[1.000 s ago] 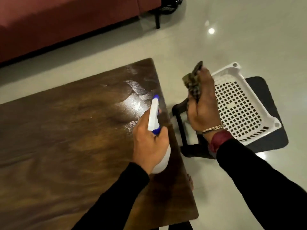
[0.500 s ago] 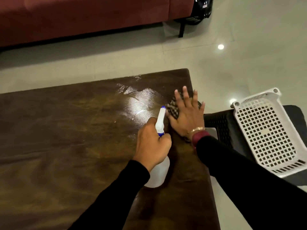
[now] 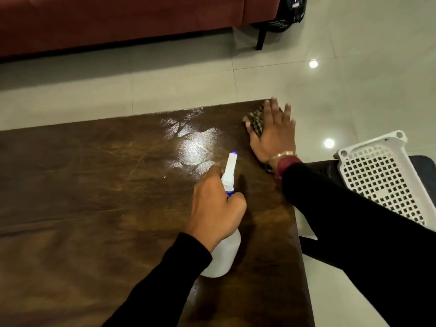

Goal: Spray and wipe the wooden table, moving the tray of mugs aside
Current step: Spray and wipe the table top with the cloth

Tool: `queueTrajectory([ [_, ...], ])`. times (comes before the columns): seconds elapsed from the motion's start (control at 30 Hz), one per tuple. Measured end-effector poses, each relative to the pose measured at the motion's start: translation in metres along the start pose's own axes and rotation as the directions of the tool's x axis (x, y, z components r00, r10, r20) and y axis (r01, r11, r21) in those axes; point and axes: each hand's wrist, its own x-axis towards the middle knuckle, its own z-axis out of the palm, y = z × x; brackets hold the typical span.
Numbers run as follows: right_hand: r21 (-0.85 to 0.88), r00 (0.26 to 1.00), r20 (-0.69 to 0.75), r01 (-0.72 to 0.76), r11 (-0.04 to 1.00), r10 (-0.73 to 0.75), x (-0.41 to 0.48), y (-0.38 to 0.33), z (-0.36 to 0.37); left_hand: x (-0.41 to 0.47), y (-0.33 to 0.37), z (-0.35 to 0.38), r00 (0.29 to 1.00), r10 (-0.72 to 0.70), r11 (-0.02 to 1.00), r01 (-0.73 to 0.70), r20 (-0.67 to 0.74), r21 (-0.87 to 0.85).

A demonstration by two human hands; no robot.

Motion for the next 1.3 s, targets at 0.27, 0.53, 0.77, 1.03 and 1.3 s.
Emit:
queueTrajectory([
  [0.27, -0.162, 0.790, 0.212, 0.609, 0.777, -0.575, -0.088, -0.006, 0.031, -0.023, -0.004, 0.000, 0.998, -0.057, 0.995, 0.054, -0.034, -0.089],
  [0.53, -0.069, 0.996, 0.033, 0.084, 0.994, -0.082, 0.032, -0.013, -0.015, -0.057, -0.028, 0.001, 0.997, -0.074, 0.988, 0.070, -0.020, -0.140],
  [0.77, -0.190, 0.759, 0.263, 0.646, 0.739, -0.596, -0.071, -0.044, 0.027, -0.083, -0.037, -0.001, 0.981, -0.187, 0.972, 0.192, 0.050, -0.133],
  [1.03, -0.119, 0.972, 0.088, 0.226, 0.967, -0.217, -0.045, 0.024, -0.005, -0.134, -0.045, 0.008, 0.987, -0.150, 0.985, 0.154, 0.061, -0.075],
  [1.3, -0.199, 0.760, 0.245, 0.647, 0.736, -0.602, -0.158, 0.020, 0.036, -0.203, -0.040, 0.024, 0.966, -0.253, 0.964, 0.257, 0.060, -0.064],
])
